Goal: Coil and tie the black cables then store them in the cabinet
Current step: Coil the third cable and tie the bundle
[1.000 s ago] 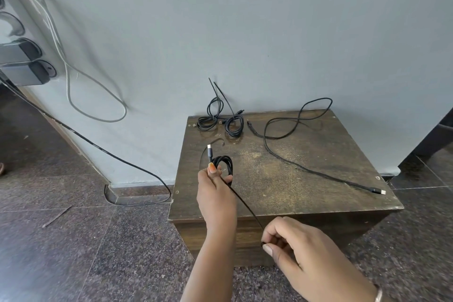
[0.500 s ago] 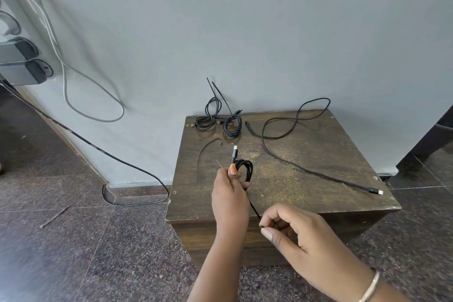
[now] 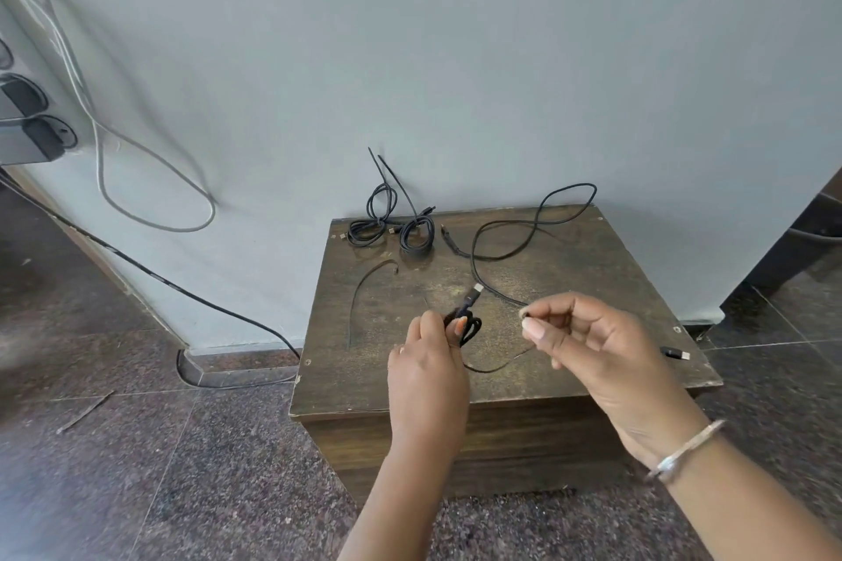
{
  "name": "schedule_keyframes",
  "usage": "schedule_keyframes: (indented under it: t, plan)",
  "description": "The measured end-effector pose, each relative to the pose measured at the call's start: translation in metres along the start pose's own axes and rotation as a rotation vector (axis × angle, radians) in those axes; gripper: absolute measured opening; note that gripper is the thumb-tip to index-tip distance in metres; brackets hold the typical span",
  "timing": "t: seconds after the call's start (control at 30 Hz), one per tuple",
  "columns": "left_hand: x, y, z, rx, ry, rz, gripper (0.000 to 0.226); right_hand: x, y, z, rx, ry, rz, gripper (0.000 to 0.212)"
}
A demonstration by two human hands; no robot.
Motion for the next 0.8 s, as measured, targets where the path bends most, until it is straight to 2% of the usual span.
schedule_keyframes:
  t: [0.23, 0.3, 0.4, 0.6, 0.8]
  plan:
    - [-0.039, -0.005, -0.016, 0.044, -0.346, 0.161, 0.018, -0.016, -0.010, 0.008, -0.051, -0.087, 0.153, 0.012]
    - [-0.045, -0.006, -0.020, 0.050, -0.411, 0.187, 0.024, -0.020, -0.011, 0.011, -0.061, -0.118, 0.186, 0.010]
    - [-0.051, -0.009, -0.025, 0.087, -0.469, 0.221, 0.031, -0.030, -0.007, 0.016, -0.103, -0.184, 0.219, 0.006]
    - [-0.055, -0.017, -0.034, 0.158, -0.566, 0.269, 0.007, -0.052, 0.002, 0.020, -0.132, -0.315, 0.213, 0.005]
    - [-0.062, -0.018, -0.041, 0.183, -0.627, 0.279, 0.009, -0.065, 0.004, 0.016, -0.098, -0.454, 0.268, 0.003]
Point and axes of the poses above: each hand's wrist, its own z-axis towards the middle knuckle, its own y-axis out of the back of the hand, x = y × z, the point moved 9 cm from there along z, towards the middle knuckle, and after that the axes turned 14 degrees about -x, right-handed, at the moved point
